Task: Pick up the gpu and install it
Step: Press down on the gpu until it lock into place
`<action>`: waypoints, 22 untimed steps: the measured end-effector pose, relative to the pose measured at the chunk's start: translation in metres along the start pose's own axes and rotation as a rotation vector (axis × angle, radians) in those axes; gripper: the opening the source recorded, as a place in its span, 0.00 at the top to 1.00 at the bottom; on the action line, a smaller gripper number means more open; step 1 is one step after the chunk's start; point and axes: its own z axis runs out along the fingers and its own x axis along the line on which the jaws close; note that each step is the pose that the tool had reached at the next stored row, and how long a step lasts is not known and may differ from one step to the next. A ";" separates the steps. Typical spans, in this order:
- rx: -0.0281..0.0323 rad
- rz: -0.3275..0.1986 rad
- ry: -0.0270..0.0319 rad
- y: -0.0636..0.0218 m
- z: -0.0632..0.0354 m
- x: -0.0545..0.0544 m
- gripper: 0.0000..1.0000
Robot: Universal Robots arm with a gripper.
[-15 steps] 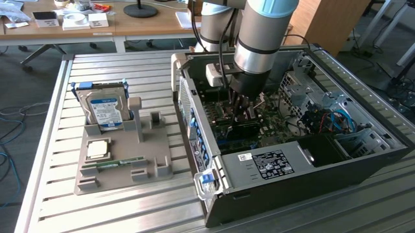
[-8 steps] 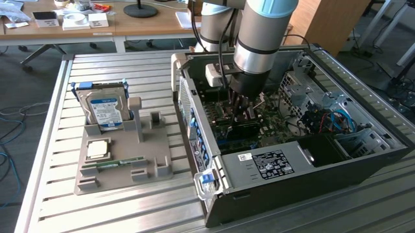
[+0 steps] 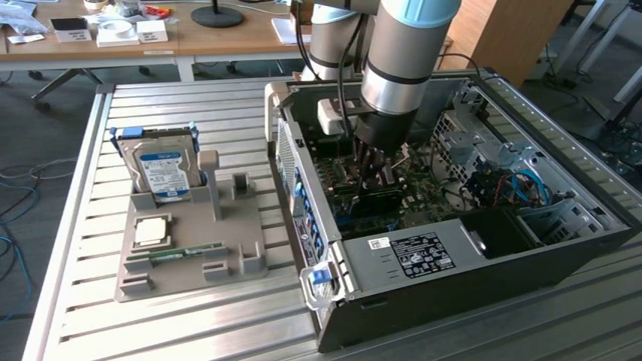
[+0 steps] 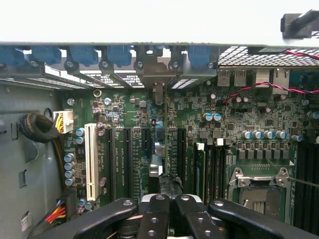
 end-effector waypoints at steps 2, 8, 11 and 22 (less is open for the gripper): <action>0.0001 0.000 -0.0002 0.0000 0.0001 0.000 0.89; 0.0002 0.000 -0.0003 0.0001 0.0001 0.000 0.89; 0.0011 0.000 -0.0025 0.0001 -0.0017 0.000 0.89; 0.0003 0.000 -0.0004 -0.0004 -0.0214 0.000 0.89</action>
